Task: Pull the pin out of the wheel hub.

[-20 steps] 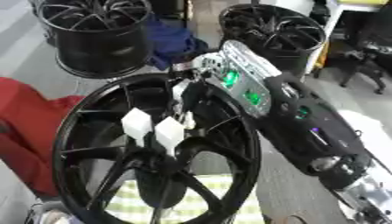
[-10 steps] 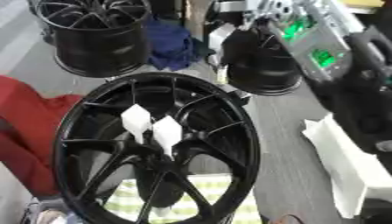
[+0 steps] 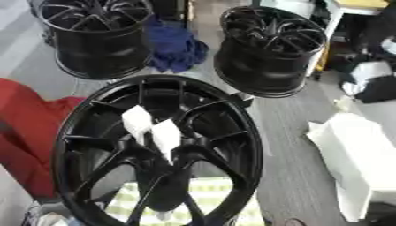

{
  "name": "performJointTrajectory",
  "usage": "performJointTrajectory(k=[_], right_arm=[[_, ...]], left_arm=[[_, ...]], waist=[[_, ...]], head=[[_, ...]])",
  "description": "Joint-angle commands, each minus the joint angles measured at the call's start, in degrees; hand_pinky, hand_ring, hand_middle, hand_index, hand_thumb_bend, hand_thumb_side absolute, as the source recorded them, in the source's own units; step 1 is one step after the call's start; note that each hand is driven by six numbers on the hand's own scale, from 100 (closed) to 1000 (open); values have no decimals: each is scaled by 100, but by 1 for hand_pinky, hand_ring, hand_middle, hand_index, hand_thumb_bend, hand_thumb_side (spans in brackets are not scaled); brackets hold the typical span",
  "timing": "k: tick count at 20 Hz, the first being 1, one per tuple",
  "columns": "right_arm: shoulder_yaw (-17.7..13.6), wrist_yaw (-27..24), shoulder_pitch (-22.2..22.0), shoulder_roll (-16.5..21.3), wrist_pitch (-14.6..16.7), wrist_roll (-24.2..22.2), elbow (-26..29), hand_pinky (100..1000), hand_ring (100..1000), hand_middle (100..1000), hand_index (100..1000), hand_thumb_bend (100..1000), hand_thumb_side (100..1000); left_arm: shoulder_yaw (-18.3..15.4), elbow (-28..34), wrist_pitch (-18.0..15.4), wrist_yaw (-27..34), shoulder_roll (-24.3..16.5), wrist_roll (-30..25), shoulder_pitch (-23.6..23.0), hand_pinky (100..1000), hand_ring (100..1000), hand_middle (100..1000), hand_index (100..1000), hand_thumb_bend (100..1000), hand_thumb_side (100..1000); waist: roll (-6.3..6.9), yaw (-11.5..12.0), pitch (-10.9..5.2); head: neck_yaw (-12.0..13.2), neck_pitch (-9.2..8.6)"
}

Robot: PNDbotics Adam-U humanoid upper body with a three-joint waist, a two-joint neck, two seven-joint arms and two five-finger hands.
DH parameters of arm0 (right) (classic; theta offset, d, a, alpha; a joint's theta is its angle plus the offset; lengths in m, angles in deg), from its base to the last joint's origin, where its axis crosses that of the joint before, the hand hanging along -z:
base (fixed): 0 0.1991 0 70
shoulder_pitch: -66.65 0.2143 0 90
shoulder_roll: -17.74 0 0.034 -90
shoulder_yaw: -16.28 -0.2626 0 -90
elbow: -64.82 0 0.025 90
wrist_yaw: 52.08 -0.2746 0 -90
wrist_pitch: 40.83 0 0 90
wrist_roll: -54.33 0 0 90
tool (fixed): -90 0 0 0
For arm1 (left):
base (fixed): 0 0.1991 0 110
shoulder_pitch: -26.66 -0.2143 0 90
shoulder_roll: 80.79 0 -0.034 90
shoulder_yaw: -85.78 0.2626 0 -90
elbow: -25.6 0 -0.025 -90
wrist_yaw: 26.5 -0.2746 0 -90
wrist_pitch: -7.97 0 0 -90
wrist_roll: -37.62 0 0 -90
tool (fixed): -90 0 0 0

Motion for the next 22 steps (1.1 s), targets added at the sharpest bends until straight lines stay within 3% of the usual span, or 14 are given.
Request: performJointTrajectory(k=[1, 4, 8, 11, 14, 15, 16, 17, 18, 19, 22], right_arm=[[-594, -168, -477, -630, -98, 1549, -134, 831, 817, 843, 915, 264, 404], [-668, -1093, -945, -1340, 473, 3438, -538, 829, 819, 850, 922, 272, 447], [-258, -2036, -999, -1876, 1585, 5310, -1026, 763, 748, 787, 893, 224, 411], [181, -2251, -860, -2167, 2197, 5894, -1226, 726, 719, 763, 875, 173, 414], [634, -2434, -741, -2452, 2649, 6000, -1436, 708, 699, 745, 864, 137, 432], [748, -2488, -712, -2526, 2784, 5991, -1513, 701, 687, 730, 859, 722, 106], [867, -2539, -681, -2626, 2926, 5988, -1591, 696, 678, 730, 856, 130, 431], [958, -2574, -656, -2700, 3055, 6010, -1676, 686, 657, 709, 846, 127, 429], [1050, -2644, -625, -2776, 3189, 6074, -1777, 680, 642, 696, 841, 183, 345], [1133, -2725, -594, -2829, 3319, 6157, -1894, 678, 633, 687, 837, 127, 424], [1263, -2897, -530, -2949, 3647, 6447, -2236, 669, 614, 663, 819, 127, 422]], left_arm=[[-72, 21, -42, -26, -85, -47, 55, 697, 597, 598, 776, 100, 823], [-103, -70, -149, -77, -79, -47, 30, 696, 597, 598, 776, 100, 828], [-99, -259, -357, -177, -58, -47, 18, 696, 597, 598, 776, 100, 836], [-86, -383, -515, -239, -39, -47, 22, 695, 597, 598, 776, 100, 839], [-73, -505, -682, -302, -29, -47, 26, 695, 597, 598, 776, 100, 842], [-70, -547, -743, -323, -29, -47, 28, 695, 597, 598, 776, 100, 842], [-66, -590, -808, -345, -29, -47, 29, 695, 597, 598, 776, 100, 844], [-63, -635, -873, -369, -29, -47, 27, 695, 597, 598, 776, 100, 847], [-59, -694, -946, -410, -30, -47, 25, 695, 597, 598, 776, 100, 848], [-50, -763, -1033, -457, -33, -47, 24, 695, 597, 598, 776, 100, 851], [-45, -996, -1316, -586, -35, -47, 8, 695, 597, 597, 775, 100, 857]], waist=[[37, -24, -32], [76, -43, -22], [125, -41, -13], [160, -27, 8], [191, -6, 37], [197, -4, 44], [209, -1, 56], [215, -2, 63], [223, -3, 73], [228, -3, 81], [248, -5, 91]], head=[[42, -87], [72, -97], [46, -99], [33, -99], [8, -103], [9, -102], [9, -101], [10, -100], [7, -100], [6, -99], [29, -124]])
